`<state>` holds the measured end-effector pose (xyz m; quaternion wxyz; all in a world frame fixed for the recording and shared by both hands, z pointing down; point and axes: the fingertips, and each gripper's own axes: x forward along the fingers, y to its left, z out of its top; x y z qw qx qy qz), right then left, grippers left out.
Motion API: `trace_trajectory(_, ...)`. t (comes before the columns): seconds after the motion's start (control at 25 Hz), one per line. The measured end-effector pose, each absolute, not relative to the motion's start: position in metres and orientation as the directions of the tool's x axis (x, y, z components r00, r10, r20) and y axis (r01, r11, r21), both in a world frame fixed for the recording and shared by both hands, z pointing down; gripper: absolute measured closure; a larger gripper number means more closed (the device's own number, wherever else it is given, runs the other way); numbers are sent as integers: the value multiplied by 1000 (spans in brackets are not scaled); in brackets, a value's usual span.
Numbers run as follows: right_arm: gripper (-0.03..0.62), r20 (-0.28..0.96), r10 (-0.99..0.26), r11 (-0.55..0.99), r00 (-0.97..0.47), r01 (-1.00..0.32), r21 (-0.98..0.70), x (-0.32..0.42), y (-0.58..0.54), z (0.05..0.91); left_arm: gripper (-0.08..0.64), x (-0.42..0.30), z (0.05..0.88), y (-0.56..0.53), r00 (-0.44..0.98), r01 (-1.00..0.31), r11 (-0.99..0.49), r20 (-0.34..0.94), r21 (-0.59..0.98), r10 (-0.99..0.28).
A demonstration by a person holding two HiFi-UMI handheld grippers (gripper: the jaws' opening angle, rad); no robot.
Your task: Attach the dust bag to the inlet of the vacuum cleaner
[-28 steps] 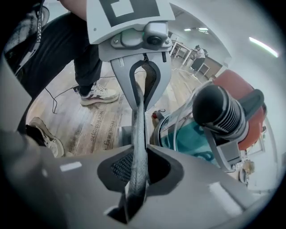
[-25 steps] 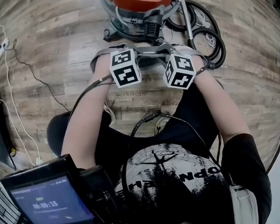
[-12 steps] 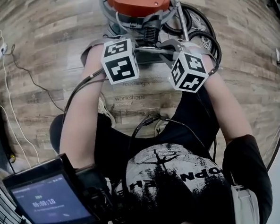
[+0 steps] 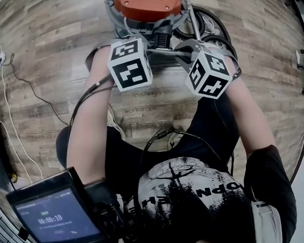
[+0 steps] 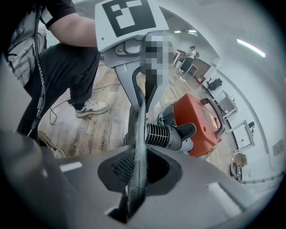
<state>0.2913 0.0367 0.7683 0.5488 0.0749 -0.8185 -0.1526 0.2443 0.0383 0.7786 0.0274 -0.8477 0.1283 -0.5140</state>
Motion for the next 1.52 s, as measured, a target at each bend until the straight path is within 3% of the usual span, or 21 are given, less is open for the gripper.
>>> trace_trajectory(0.56,561,867,-295,952,-403,-44,303,292,40,779,528,246,750,29,443,-177,-949,841,-259,-312)
trace_trajectory(0.96,557,865,-334,924,-373,50,379,291,30,746,525,236,766,29,412,-213,-954,866,-210,-283)
trace_trajectory(1.52,561,846,-378,915,-377,-16,402,295,22,750,514,247,774,34,440,-186,-962,858,-201,-265)
